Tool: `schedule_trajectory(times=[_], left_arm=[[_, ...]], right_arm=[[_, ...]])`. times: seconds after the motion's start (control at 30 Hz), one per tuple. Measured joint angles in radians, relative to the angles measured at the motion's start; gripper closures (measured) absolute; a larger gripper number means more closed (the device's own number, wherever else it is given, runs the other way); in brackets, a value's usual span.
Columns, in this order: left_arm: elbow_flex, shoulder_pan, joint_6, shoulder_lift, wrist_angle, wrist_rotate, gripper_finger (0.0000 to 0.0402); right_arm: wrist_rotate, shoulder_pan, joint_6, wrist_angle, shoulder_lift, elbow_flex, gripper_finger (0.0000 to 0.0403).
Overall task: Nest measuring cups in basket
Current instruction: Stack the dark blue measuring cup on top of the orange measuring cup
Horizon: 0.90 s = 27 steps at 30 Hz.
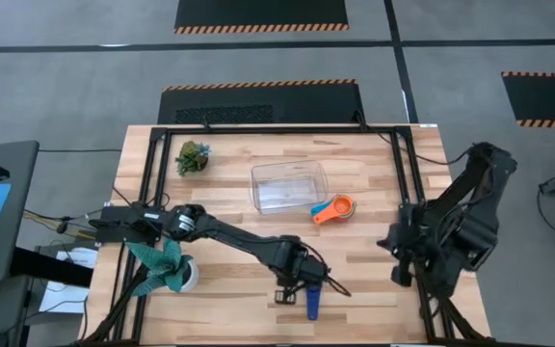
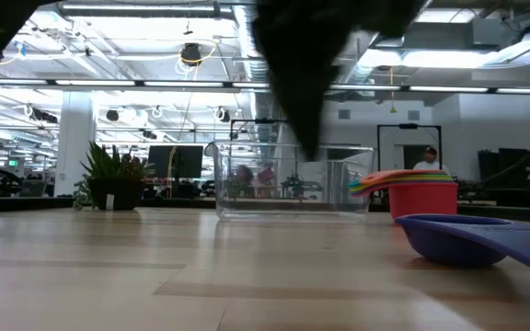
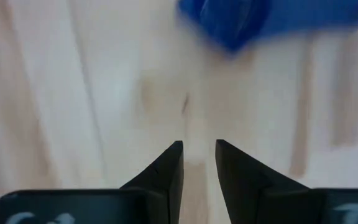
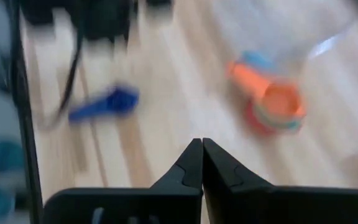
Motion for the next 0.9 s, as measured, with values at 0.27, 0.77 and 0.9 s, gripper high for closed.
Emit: schedule_trajectory(times=[0.27, 0.77, 0.9], left_arm=[[-0.004, -0.122, 0.067, 0.003, -0.049, -0.020, 0.0342], [-0.048, -0.059, 0.333, 0.105, 0.320, 0.154, 0.0401], [-0.048, -0.024, 0.382, 0.105, 0.333, 0.104, 0.0401]], right_arm=[[-0.082, 0.045, 0.086, 0.195, 0.066, -0.196, 0.0383], [-0.134, 0.057, 0.310, 0.234, 0.154, -0.210, 0.0382], [-0.135, 0.058, 0.337, 0.243, 0.152, -0.210, 0.0381]])
